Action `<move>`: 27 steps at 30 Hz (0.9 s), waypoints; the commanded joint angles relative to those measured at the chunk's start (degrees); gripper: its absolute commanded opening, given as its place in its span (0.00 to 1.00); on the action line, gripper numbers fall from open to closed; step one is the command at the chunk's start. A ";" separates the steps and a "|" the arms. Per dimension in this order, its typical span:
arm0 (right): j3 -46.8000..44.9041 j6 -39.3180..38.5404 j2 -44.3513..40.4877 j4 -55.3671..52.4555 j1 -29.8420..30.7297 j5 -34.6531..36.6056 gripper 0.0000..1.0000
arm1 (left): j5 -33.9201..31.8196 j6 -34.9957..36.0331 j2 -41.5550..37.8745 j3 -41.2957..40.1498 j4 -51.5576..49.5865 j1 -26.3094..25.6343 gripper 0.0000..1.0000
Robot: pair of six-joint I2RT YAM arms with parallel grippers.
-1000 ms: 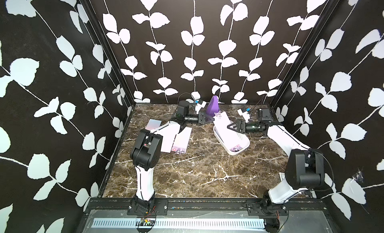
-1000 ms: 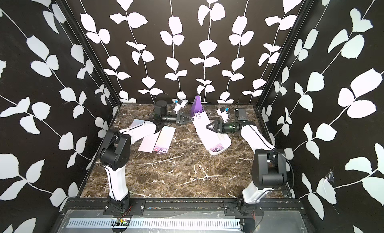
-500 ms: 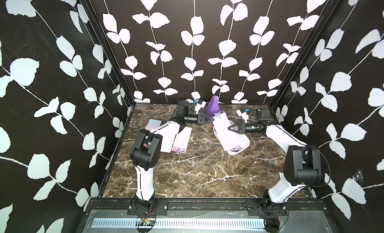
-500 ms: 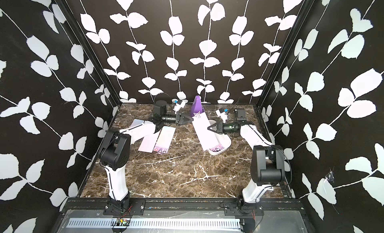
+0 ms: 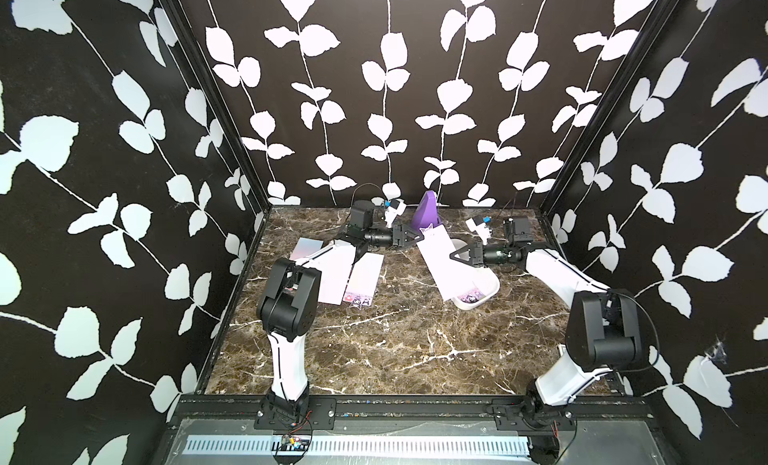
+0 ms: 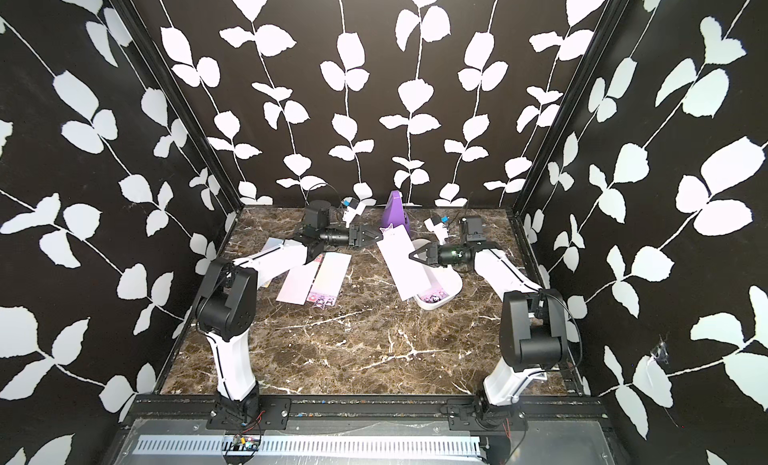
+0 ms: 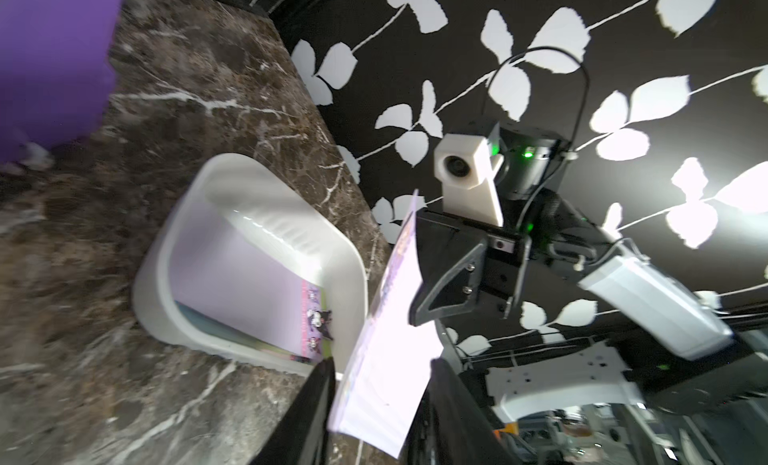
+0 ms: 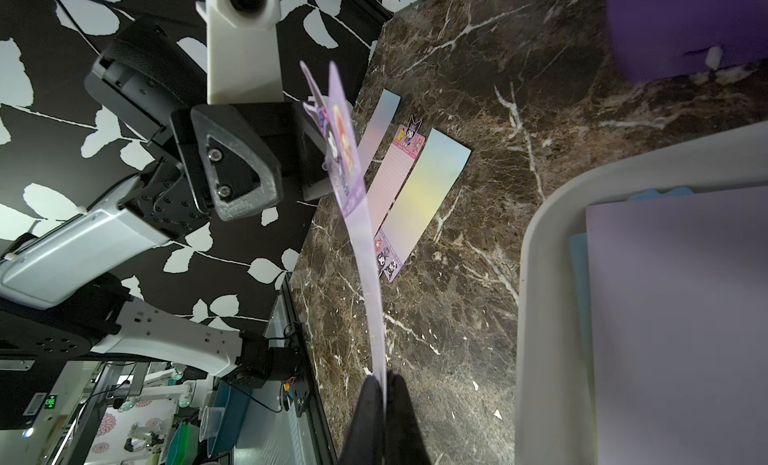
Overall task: Take the stickers out of the storage box
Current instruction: Pick up the sticker from the storage box, then place the sticker at the center of the board.
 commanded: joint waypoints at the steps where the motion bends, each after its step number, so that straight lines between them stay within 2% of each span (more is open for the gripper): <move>1: -0.93 2.22 -2.24 3.48 2.30 3.66 0.00 | -4.84 8.34 -5.67 -0.16 -9.29 0.84 0.47; 3: -2.16 5.38 -2.81 6.43 4.18 6.45 0.00 | -8.67 11.02 -6.76 -0.27 -13.71 1.65 0.50; 6: -5.91 14.76 -2.99 17.54 6.42 9.44 0.00 | -14.01 12.74 -8.18 -1.53 -17.71 3.00 0.52; 11: -9.64 22.55 -6.19 24.60 10.80 21.37 0.00 | -23.42 12.27 -13.21 -7.71 -15.59 4.27 0.56; 16: -13.36 30.70 -4.94 34.82 16.09 28.26 0.00 | -31.93 10.19 -17.01 -12.35 -14.06 5.55 0.56; 20: -16.27 37.00 -1.53 42.60 20.13 34.50 0.00 | -32.75 9.70 -18.56 -13.87 -12.97 5.55 0.56; 27: -19.00 47.93 8.43 60.32 26.21 40.99 0.00 | -32.02 9.41 -19.44 -15.43 -11.35 5.55 0.56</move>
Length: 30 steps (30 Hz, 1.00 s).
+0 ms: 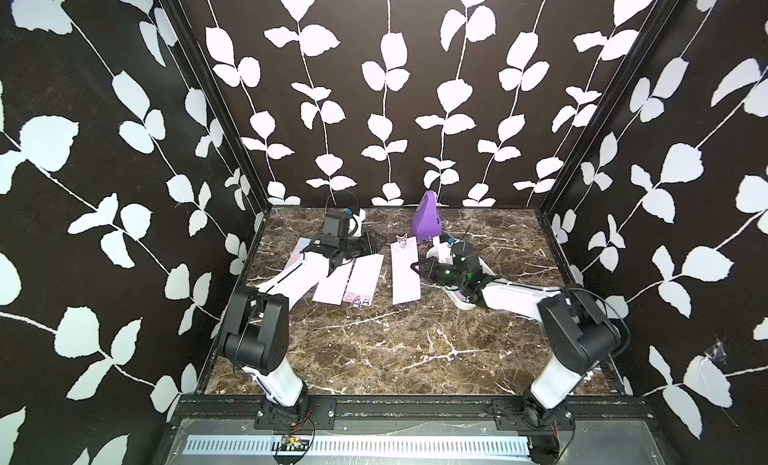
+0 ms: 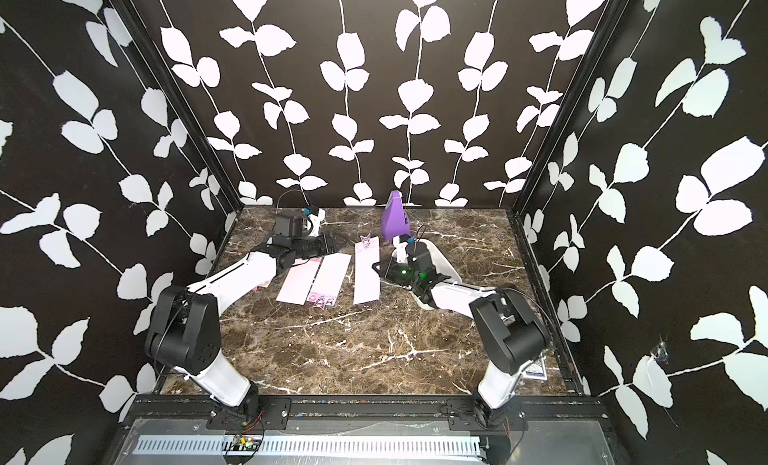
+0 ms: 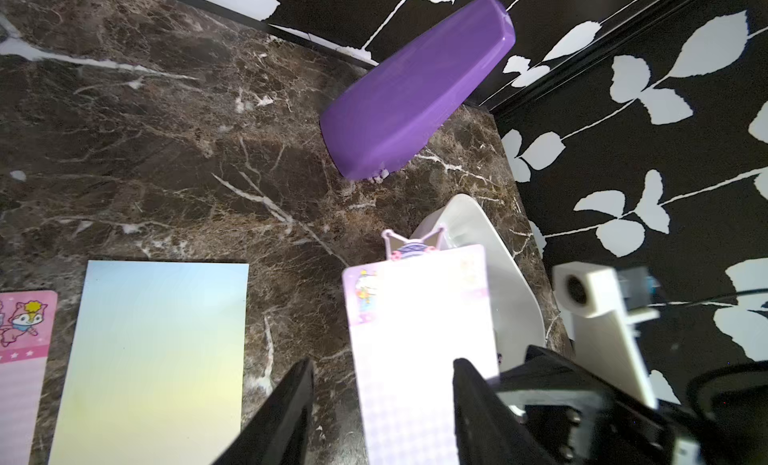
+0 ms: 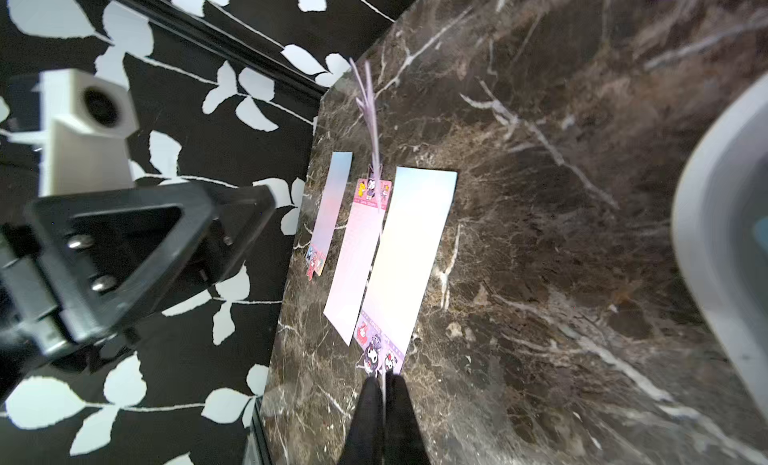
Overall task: Take the stickers out of the storage box
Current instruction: Place the sticker at the center of the board.
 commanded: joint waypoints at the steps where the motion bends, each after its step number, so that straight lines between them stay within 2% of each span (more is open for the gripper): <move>1: -1.21 7.69 4.58 13.34 2.61 5.33 0.00 | -0.01 -0.40 -2.57 -1.27 2.24 0.07 0.56; 6: -1.22 12.55 9.30 17.95 4.98 10.03 0.00 | 1.10 -0.30 -2.13 -1.48 2.01 0.07 0.56; 12: -3.34 15.82 10.43 19.72 6.40 14.38 0.00 | 0.87 0.05 -2.43 -2.41 2.28 0.07 0.56; 30: -1.95 16.44 14.97 17.98 7.58 13.30 0.00 | 1.17 0.49 -3.11 -2.68 1.98 0.07 0.56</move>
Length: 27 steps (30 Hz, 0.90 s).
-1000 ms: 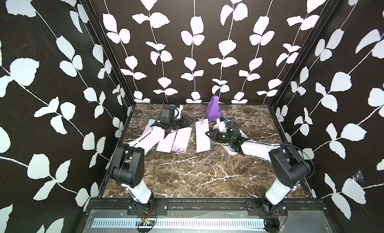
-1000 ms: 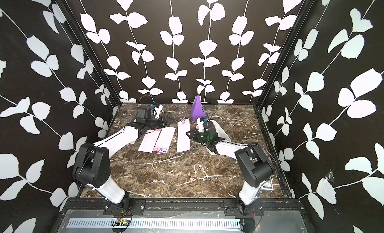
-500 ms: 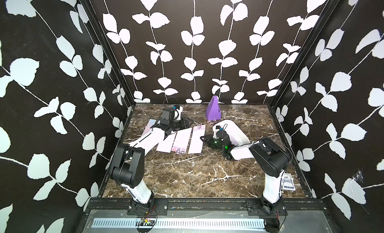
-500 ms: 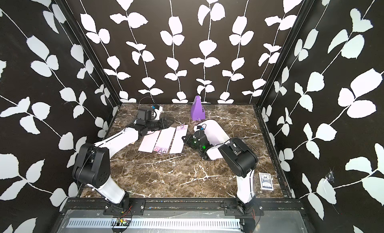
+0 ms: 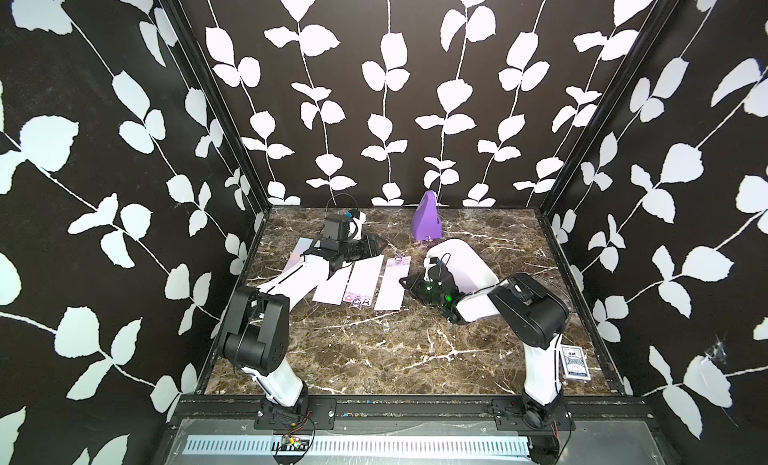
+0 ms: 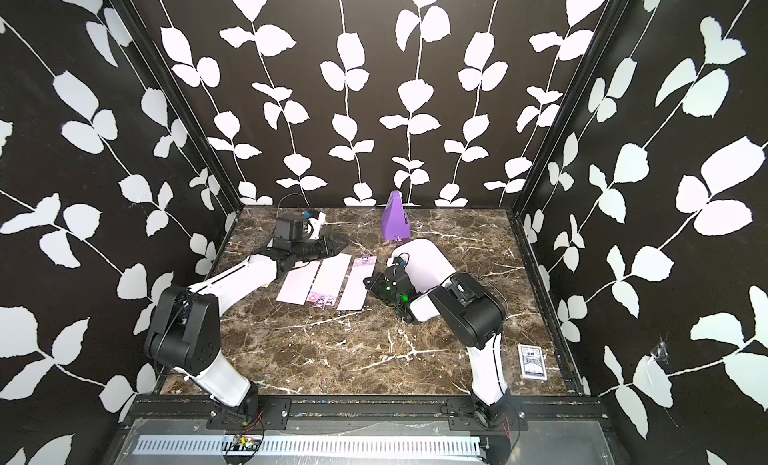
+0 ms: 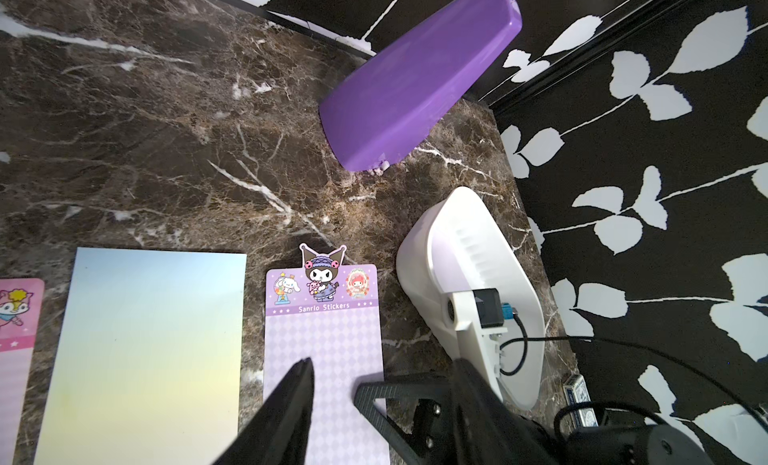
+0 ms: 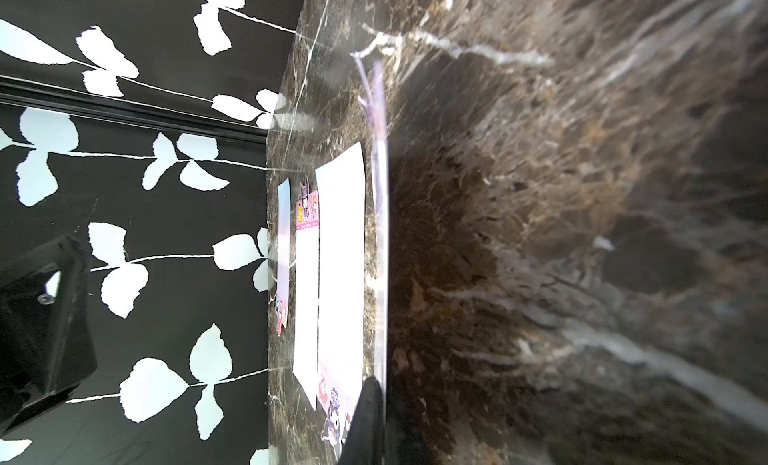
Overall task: Take the stickers out of the storage box
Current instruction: Place the sticker at the center of the board.
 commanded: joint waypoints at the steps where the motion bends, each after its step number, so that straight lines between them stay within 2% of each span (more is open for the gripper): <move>1: 0.19 -0.08 0.92 1.45 0.37 -0.38 0.00 | 0.59 0.92 -3.07 -0.82 0.43 0.07 0.56; 18: 0.71 -1.10 0.18 -0.34 -0.20 -0.88 0.00 | 0.80 1.54 -3.25 0.03 -0.31 0.07 0.56; 22: 0.44 -1.17 -0.26 -0.46 -0.33 -0.77 0.05 | 0.89 1.64 -3.25 0.15 -0.58 0.06 0.56; 25: 0.44 -1.54 -0.87 -1.19 -0.52 -0.84 0.15 | 0.86 1.76 -3.25 0.25 -0.66 0.06 0.56; 27: 0.43 -2.01 -1.43 -1.89 -0.53 -0.73 0.16 | 0.88 1.80 -3.25 0.41 -0.67 0.06 0.56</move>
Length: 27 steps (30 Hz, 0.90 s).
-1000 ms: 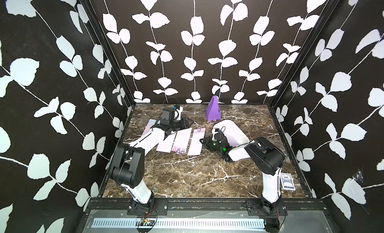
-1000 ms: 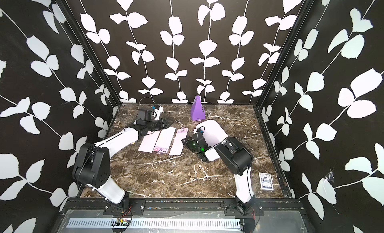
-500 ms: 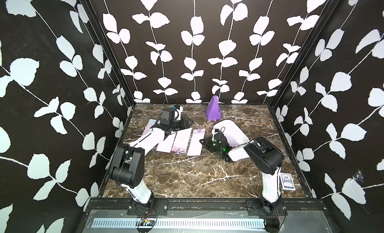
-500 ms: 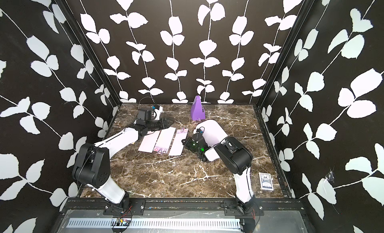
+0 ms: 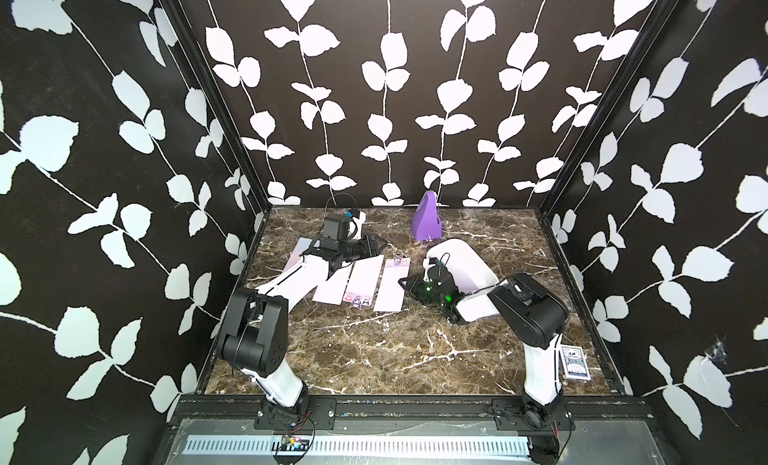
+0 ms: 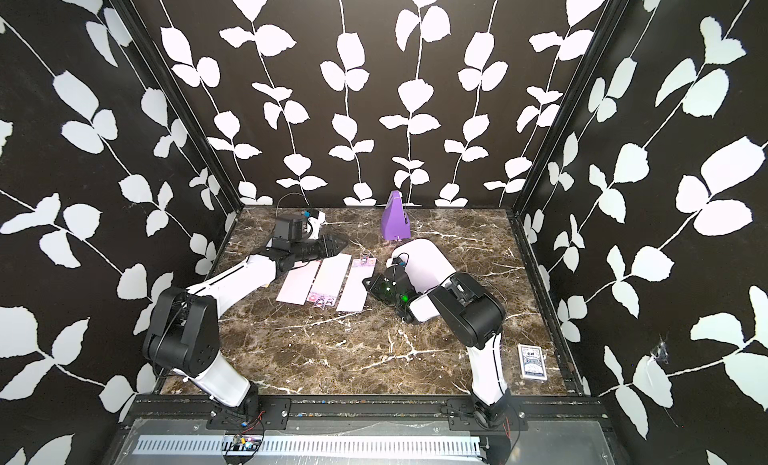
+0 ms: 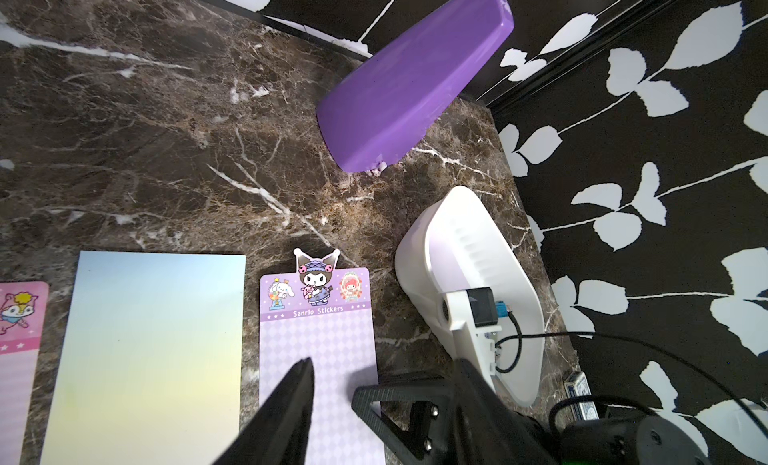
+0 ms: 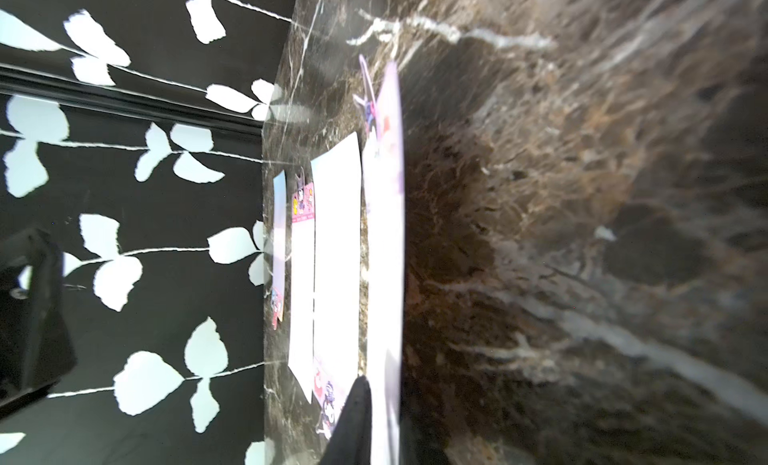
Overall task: Take the stickers out of the storage box
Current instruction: Place the sticker at the center of the board.
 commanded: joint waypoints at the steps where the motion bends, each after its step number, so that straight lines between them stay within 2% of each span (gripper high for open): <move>1: 0.33 -1.15 -1.84 -1.17 -0.29 0.23 0.16 | 0.82 0.93 -2.59 0.48 -0.31 0.04 0.56; 8: -0.19 -2.09 -3.55 -2.30 -0.97 0.53 0.26 | 0.86 1.00 -2.41 0.81 -0.41 0.07 0.56; 27: -1.46 -5.81 -9.27 -7.08 -1.26 1.14 0.41 | 1.08 0.69 -2.76 0.21 -0.40 0.07 0.56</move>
